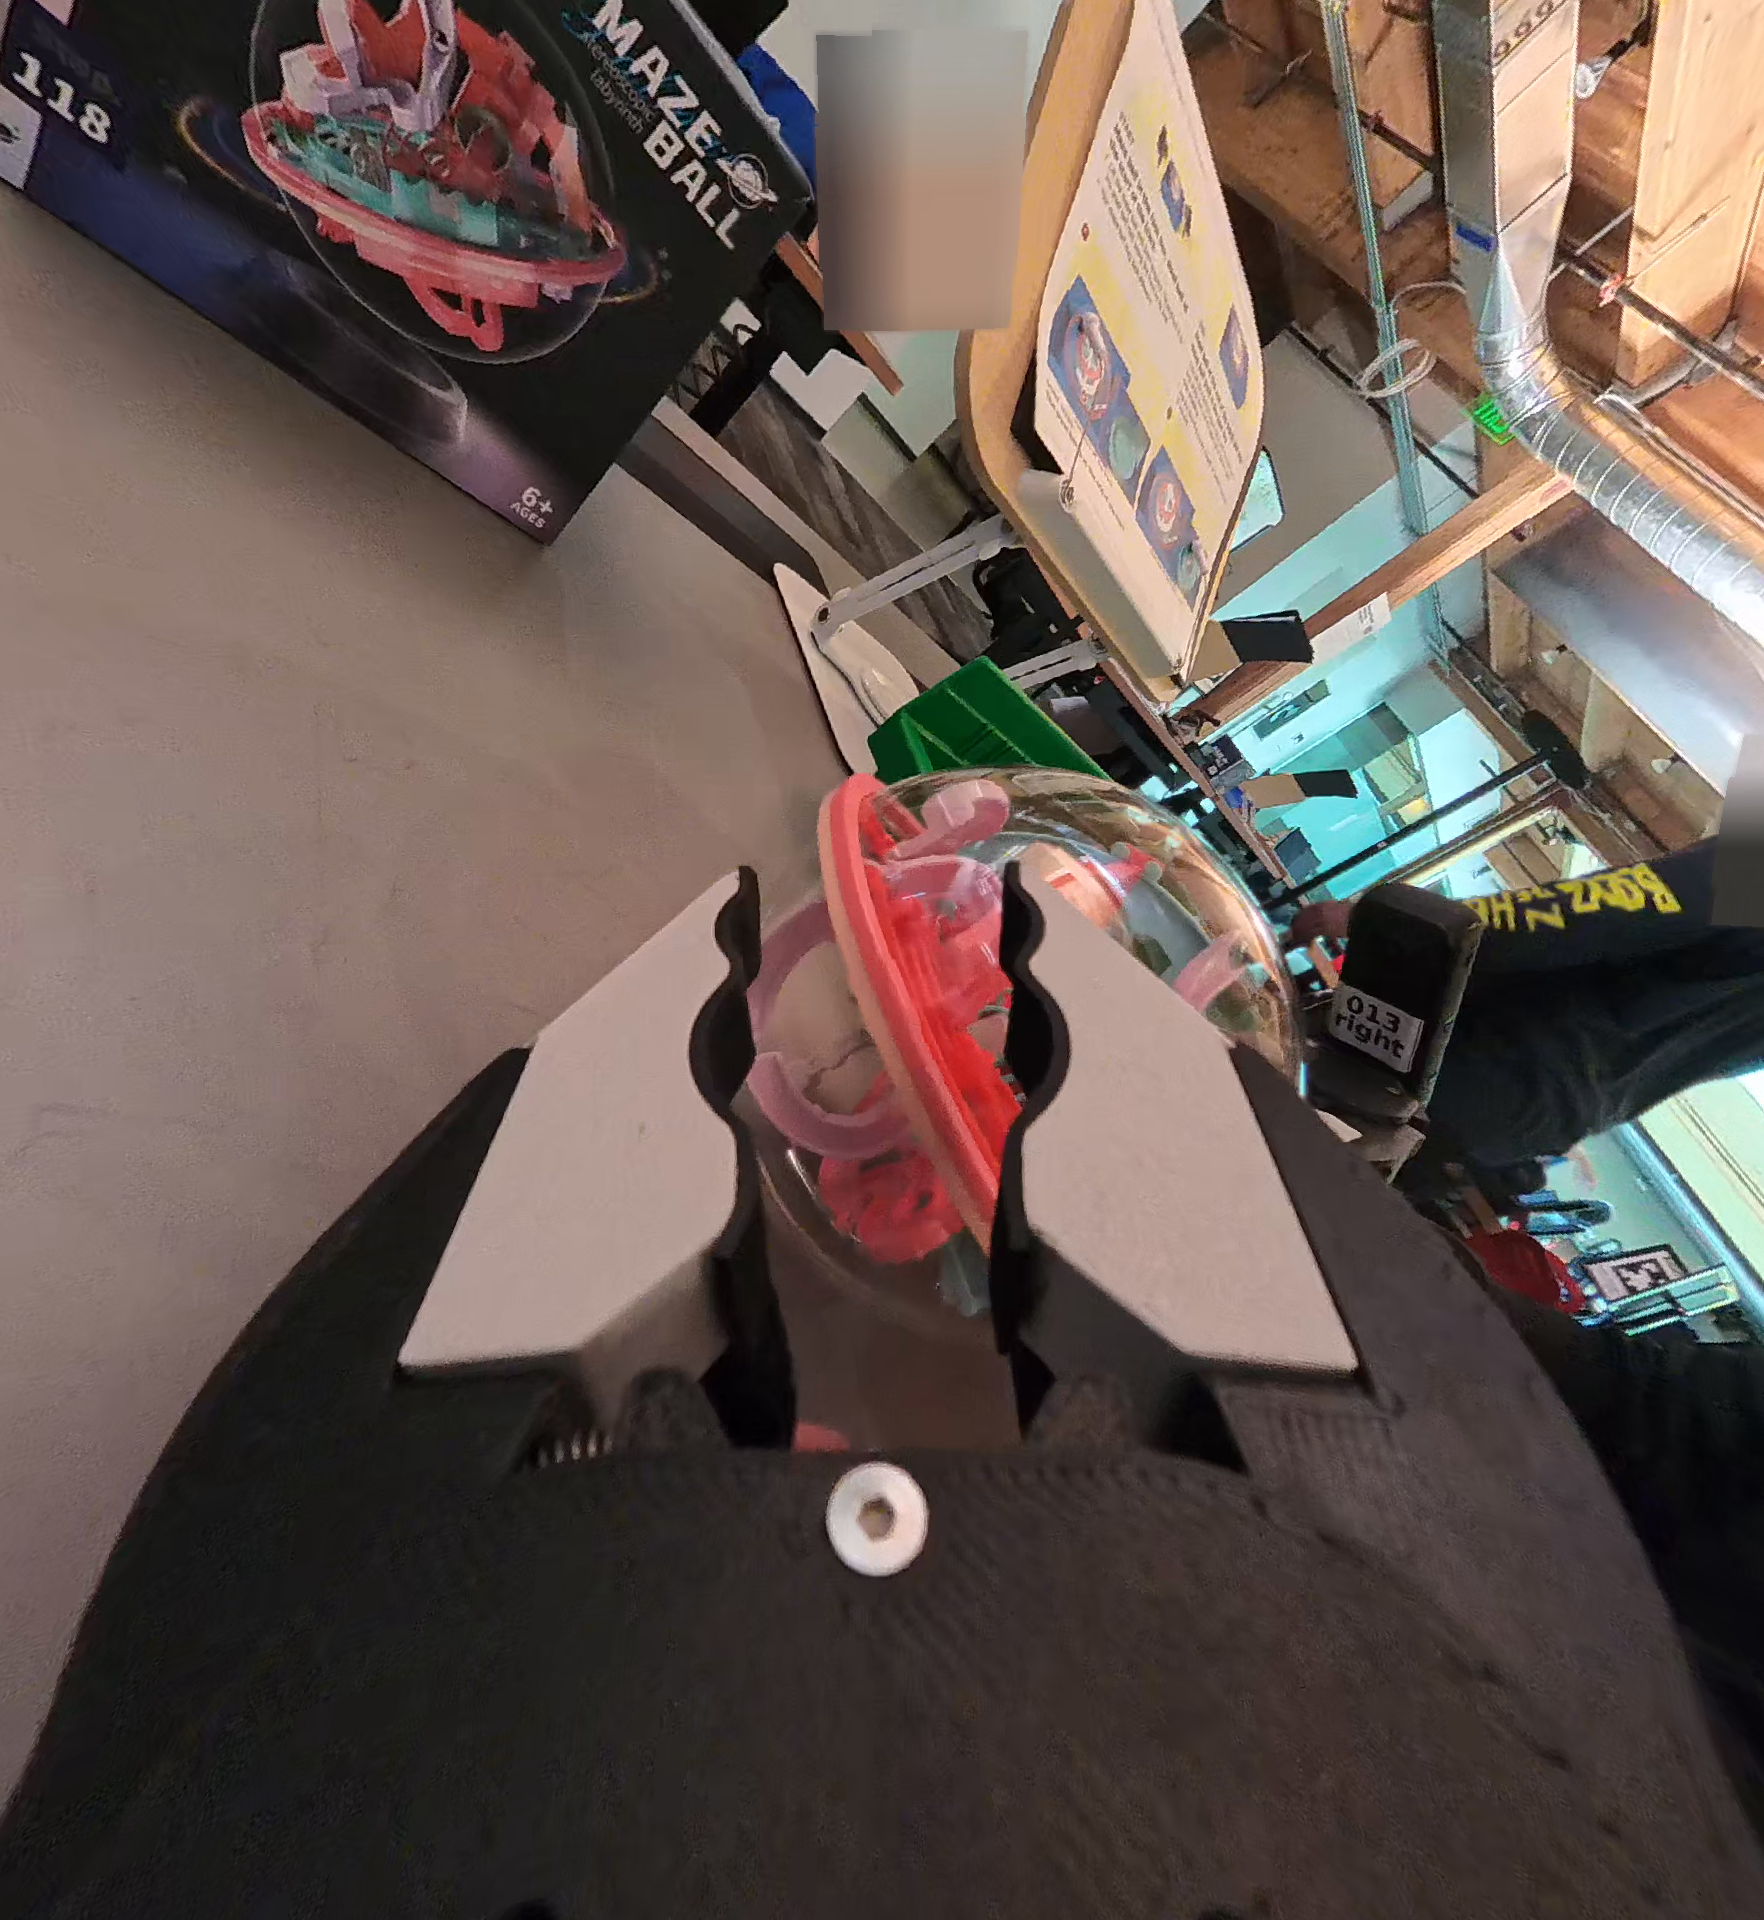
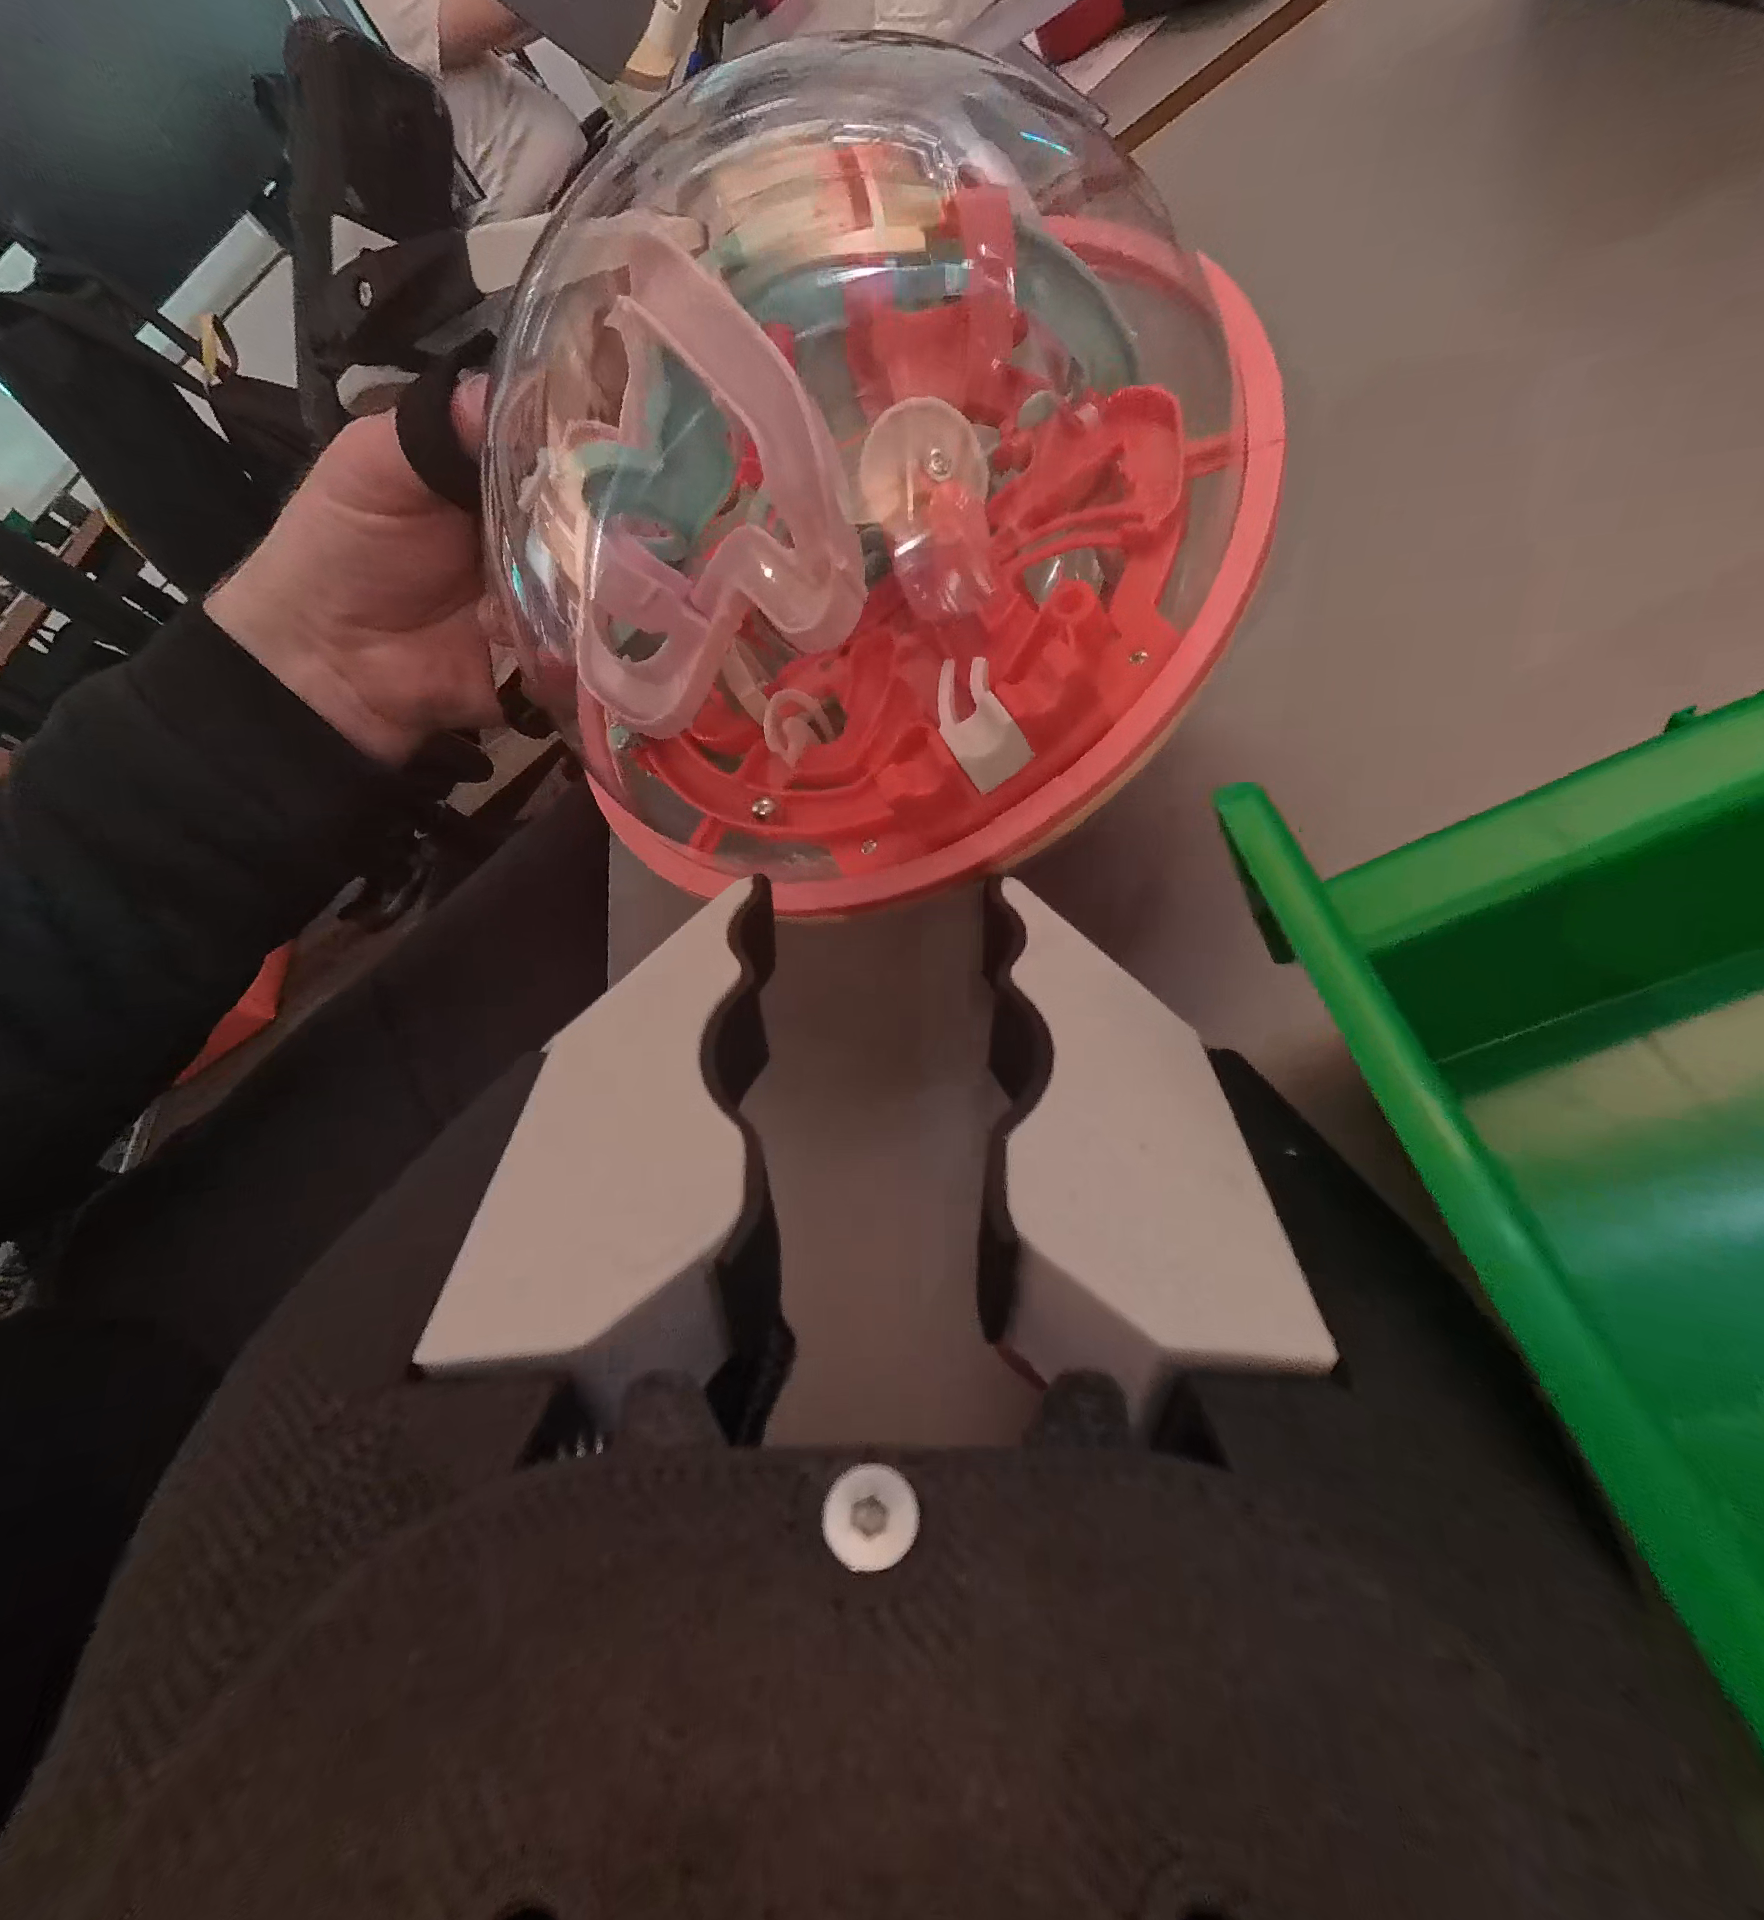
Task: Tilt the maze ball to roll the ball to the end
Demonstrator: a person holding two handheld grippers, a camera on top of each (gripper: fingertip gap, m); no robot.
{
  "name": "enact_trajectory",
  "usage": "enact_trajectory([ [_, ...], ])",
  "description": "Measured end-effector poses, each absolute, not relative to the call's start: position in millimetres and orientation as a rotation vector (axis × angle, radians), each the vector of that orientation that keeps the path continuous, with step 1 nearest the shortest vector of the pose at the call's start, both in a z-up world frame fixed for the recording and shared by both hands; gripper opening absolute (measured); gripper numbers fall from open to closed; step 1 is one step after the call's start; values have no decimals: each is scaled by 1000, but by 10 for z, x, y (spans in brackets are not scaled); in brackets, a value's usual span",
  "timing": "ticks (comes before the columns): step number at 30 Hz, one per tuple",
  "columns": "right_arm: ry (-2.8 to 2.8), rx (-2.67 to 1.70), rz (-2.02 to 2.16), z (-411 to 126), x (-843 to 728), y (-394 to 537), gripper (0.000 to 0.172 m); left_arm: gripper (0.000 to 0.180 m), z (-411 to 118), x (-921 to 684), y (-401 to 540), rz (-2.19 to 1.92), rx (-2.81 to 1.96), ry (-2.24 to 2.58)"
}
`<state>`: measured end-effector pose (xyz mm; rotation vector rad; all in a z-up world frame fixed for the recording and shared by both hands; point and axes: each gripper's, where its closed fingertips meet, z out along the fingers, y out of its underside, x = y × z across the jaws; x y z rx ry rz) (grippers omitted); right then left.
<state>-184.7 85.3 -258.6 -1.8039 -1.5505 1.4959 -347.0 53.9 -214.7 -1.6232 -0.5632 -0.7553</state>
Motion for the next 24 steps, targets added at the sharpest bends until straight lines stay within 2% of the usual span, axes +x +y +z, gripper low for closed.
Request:
enact_trajectory([
  [12,-1547,-1819,1490,-2633,-1781,896,39,39,-2154,-3303,659,-736,-1690,-490],
  [18,-1499,-1817,1467,-2622,-1739,989,38,19,-2171,-3230,741,-770,-1648,-464],
  [24,-1486,-1819,1451,-2622,-1657,1044,35,12,-2159,-3162,887,-796,-1620,-432],
])
